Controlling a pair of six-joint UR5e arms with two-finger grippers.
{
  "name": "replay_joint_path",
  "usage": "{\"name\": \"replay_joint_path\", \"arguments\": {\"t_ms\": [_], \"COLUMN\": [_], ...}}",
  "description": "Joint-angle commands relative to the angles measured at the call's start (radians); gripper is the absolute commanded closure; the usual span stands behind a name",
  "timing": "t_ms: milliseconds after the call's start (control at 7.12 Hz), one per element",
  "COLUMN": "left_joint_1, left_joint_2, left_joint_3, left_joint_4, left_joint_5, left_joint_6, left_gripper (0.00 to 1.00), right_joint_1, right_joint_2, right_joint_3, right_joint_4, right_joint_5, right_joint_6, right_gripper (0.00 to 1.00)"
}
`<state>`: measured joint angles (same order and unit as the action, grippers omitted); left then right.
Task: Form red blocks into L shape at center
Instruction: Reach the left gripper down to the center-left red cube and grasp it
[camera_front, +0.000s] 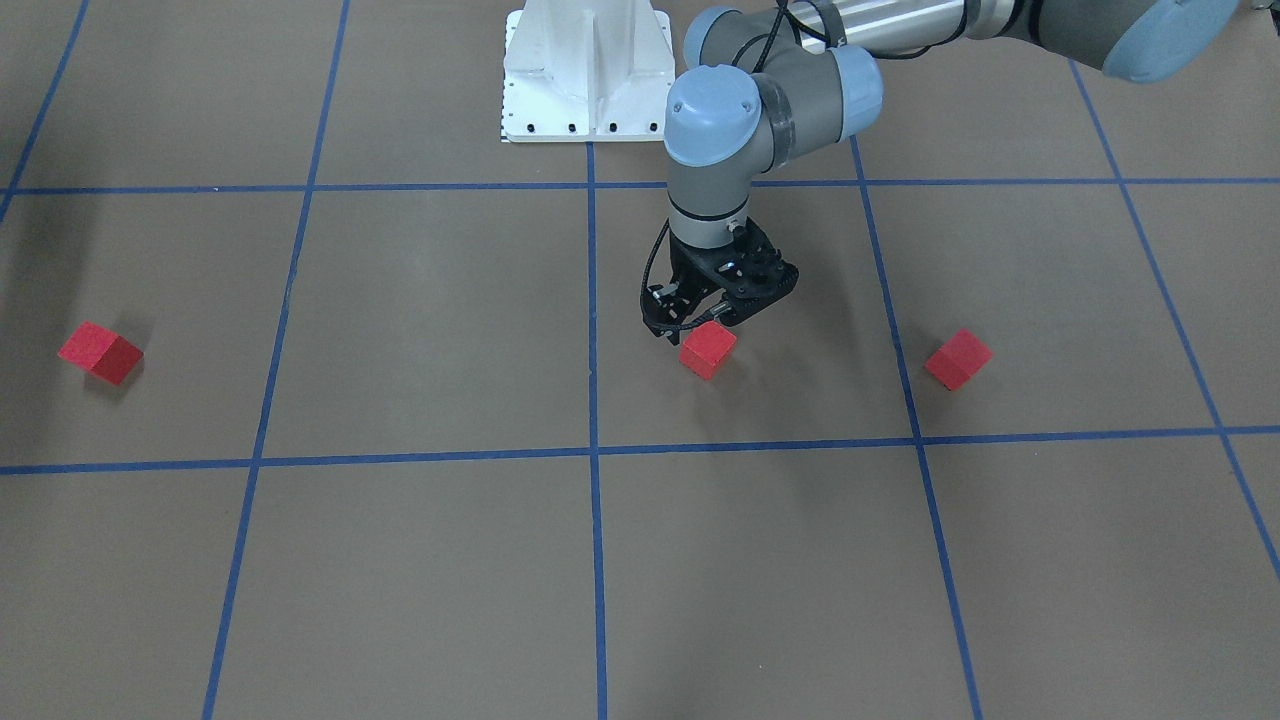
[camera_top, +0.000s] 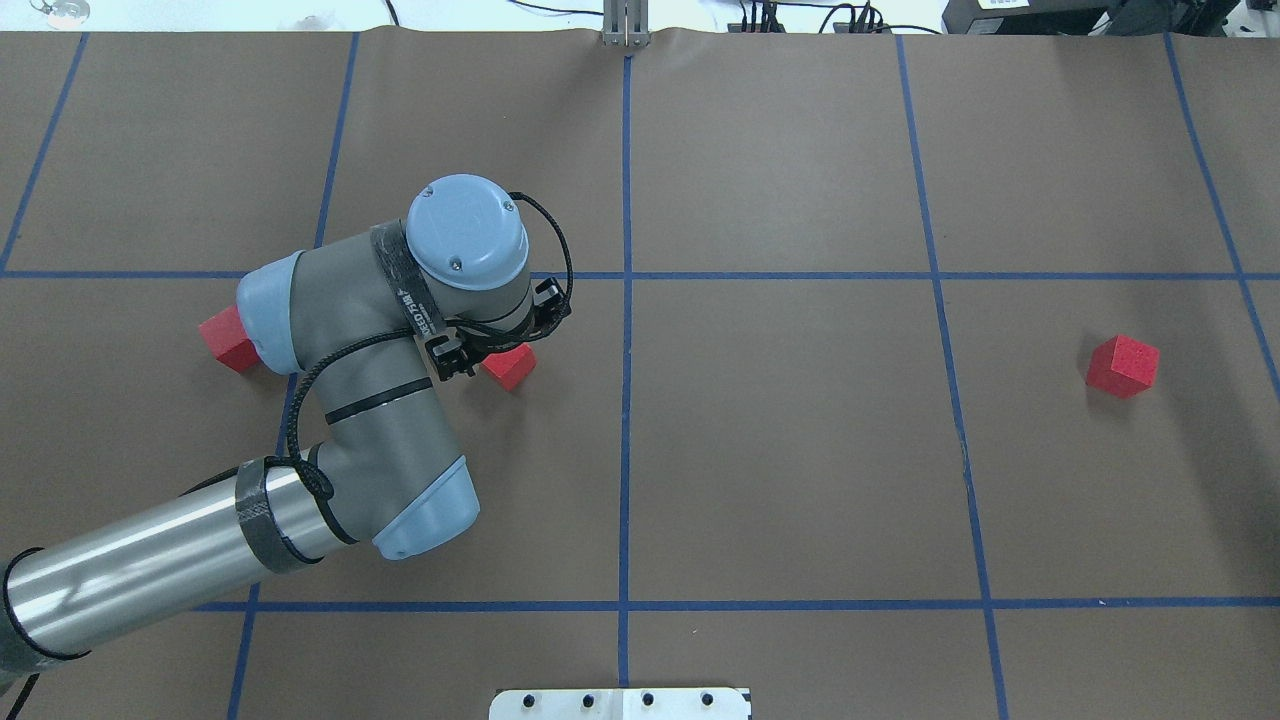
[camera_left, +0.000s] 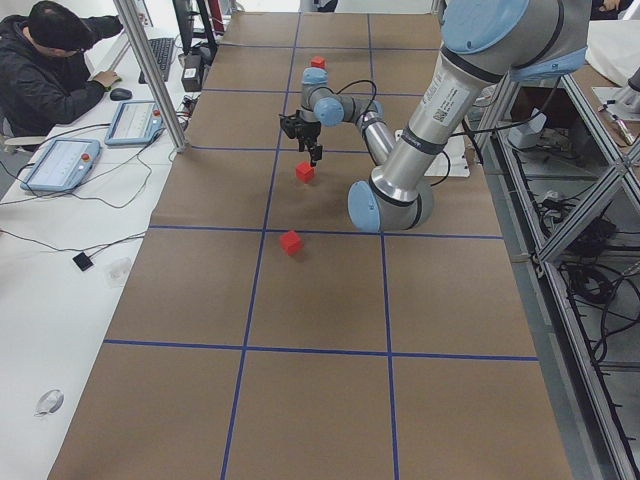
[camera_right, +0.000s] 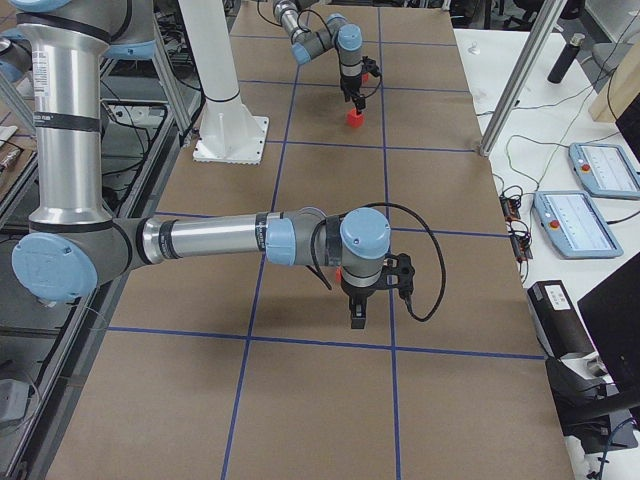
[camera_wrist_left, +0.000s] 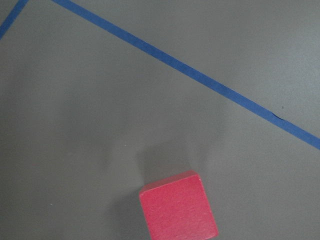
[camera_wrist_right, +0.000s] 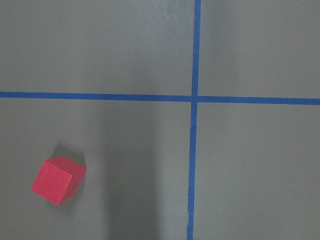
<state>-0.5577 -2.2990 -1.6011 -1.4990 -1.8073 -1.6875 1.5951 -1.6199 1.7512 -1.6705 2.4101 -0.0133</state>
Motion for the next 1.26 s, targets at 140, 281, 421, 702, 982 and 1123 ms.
{"name": "replay_joint_path", "arguments": {"t_ms": [140,281,421,702,982,1123], "left_joint_1": [0.002,0.004,0.005,0.009,0.01,0.01], "left_joint_2": [0.0,0.004,0.004,0.004,0.004,0.006], "left_joint_3": [0.055,0.056,0.056,0.073,0.093,0.093], "left_joint_4": [-0.038,-0.04,-0.038,-0.047,-0.055,-0.053], "left_joint_5": [0.02,0.02,0.02,0.02,0.02,0.02], "left_joint_6": [0.0,0.0,-0.003,-0.003,-0.004,-0.009], "left_gripper": [0.0,0.0,0.0,0.0,0.08,0.37], "right_joint_1": [0.0,0.0,0.0,0.0,0.0,0.0], "right_joint_2": [0.0,0.0,0.0,0.0,-0.002,-0.002], "right_joint_3": [-0.004,-0.004,-0.004,-0.004,-0.004,-0.004], "right_joint_4": [0.0,0.0,0.0,0.0,0.0,0.0], "right_joint_5": [0.0,0.0,0.0,-0.002,-0.002,-0.002], "right_joint_6": [0.001,0.001,0.001,0.001,0.001,0.001], "right_gripper": [0.01,0.01,0.01,0.01,0.01,0.01]}}
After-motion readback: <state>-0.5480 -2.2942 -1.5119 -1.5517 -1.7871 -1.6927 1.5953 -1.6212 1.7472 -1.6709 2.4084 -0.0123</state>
